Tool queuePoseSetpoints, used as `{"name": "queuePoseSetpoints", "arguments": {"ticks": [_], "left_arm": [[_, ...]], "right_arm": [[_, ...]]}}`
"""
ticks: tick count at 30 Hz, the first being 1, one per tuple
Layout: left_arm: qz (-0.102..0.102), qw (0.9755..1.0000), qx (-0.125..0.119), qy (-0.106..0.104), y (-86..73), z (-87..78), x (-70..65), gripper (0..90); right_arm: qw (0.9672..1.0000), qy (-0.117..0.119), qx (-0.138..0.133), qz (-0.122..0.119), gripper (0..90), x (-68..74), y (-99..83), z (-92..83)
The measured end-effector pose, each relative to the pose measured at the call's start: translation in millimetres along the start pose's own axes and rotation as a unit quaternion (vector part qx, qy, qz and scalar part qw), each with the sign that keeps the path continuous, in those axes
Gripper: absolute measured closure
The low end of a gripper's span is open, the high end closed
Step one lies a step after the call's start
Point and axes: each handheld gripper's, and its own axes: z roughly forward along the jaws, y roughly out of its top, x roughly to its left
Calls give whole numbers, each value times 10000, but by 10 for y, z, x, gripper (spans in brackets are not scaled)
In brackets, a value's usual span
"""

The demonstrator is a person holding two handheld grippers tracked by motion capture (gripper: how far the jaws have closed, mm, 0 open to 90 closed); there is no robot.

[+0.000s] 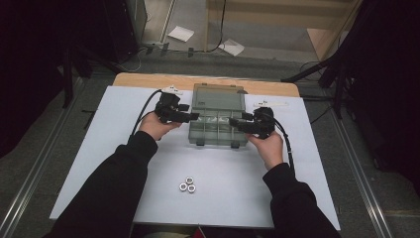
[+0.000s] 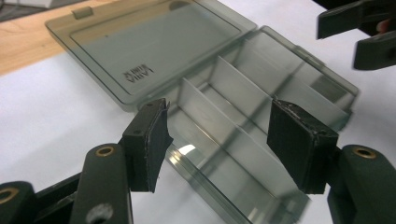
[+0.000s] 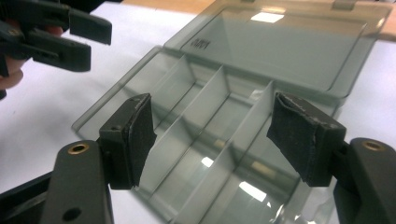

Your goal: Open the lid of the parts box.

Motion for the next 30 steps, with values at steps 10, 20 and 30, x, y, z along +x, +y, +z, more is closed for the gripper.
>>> {"name": "queuePoseSetpoints", "arguments": {"ticks": [10, 20, 30], "left_arm": [[127, 9997, 215, -48, -141, -121, -66, 375], [74, 9992, 380, -126, -333, -213, -85, 374], [119, 9984, 478, -266, -435, -266, -152, 374]], "right_arm": [[9991, 252, 246, -248, 310, 174, -76, 3], [9975, 354, 423, -431, 310, 236, -183, -38], [9966, 477, 474, -481, 311, 339, -252, -118]]}}
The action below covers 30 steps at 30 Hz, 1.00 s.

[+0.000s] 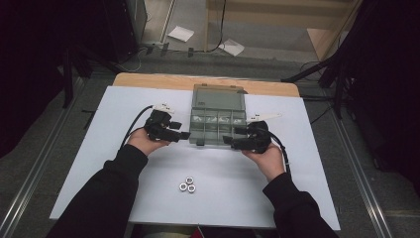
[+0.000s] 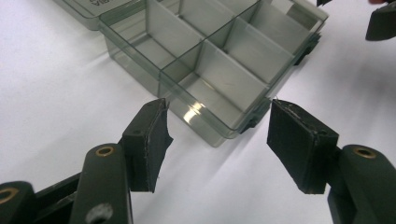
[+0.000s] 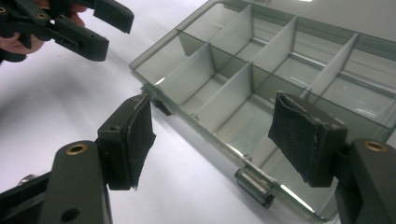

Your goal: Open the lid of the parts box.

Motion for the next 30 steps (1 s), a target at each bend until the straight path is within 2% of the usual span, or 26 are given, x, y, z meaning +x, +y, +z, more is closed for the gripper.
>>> {"name": "queuePoseSetpoints", "arguments": {"ticks": [6, 11, 14, 17, 22, 30], "left_arm": [[149, 9998, 95, -24, -71, -39, -77, 374], [152, 9998, 109, -57, -130, -105, -136, 374], [136, 9998, 94, -67, -161, -138, -165, 374], [178, 9997, 128, -93, -193, -174, -193, 374], [280, 9994, 154, -95, -267, -224, -256, 374], [462, 9989, 60, -63, -425, -352, -334, 374]], "right_arm": [[10000, 84, -28, -46, 311, 67, -28, -65], [9997, 146, -38, -194, 310, 137, -95, -125], [9997, 196, 20, -126, 308, 161, -139, -145], [9997, 154, 34, -207, 307, 186, -183, -164], [9993, 266, 74, -234, 309, 239, -217, -177], [9985, 398, 67, -366, 307, 321, -281, -203]]}}
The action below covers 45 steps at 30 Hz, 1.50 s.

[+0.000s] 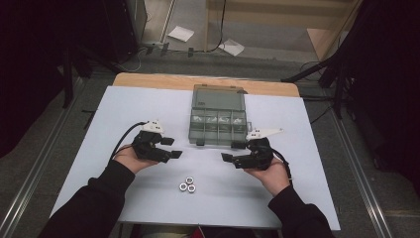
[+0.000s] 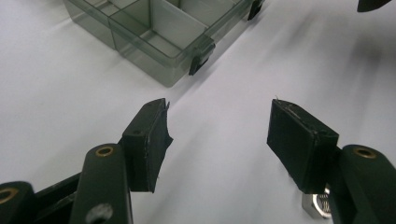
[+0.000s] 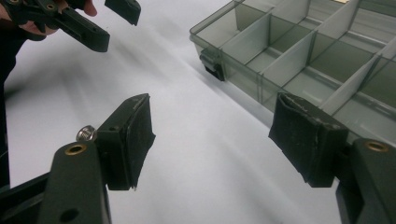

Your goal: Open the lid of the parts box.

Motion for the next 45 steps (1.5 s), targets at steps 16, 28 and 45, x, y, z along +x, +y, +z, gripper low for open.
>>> {"name": "queuePoseSetpoints", "arguments": {"ticks": [16, 28, 45], "left_arm": [[230, 9997, 15, 101, -215, -158, -155, 374], [241, 9996, -73, 96, -332, -236, -205, 374], [283, 9995, -49, 128, -491, -305, -250, 374]], "right_arm": [[9999, 115, 14, -102, 299, 125, -106, -22], [9996, 219, 84, -142, 304, 207, -151, 9], [9995, 224, -18, -221, 323, 216, -170, 28]]}}
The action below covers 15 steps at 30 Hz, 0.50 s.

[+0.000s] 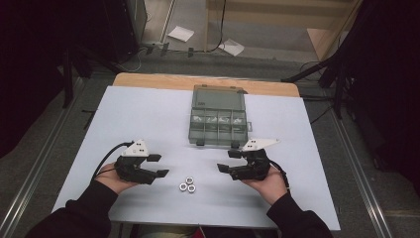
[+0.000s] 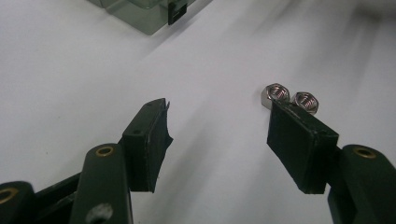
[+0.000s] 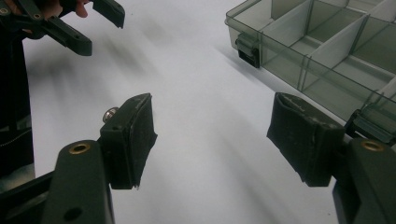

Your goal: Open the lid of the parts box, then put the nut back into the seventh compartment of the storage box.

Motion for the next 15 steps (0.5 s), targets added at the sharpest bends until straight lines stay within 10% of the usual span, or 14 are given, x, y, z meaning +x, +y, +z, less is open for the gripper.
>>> {"name": "queuePoseSetpoints", "arguments": {"ticks": [15], "left_arm": [[-102, 9999, -70, 3, -81, -44, 19, 374]], "right_arm": [[9998, 0, 96, -147, 311, 95, 2, 110]]}}
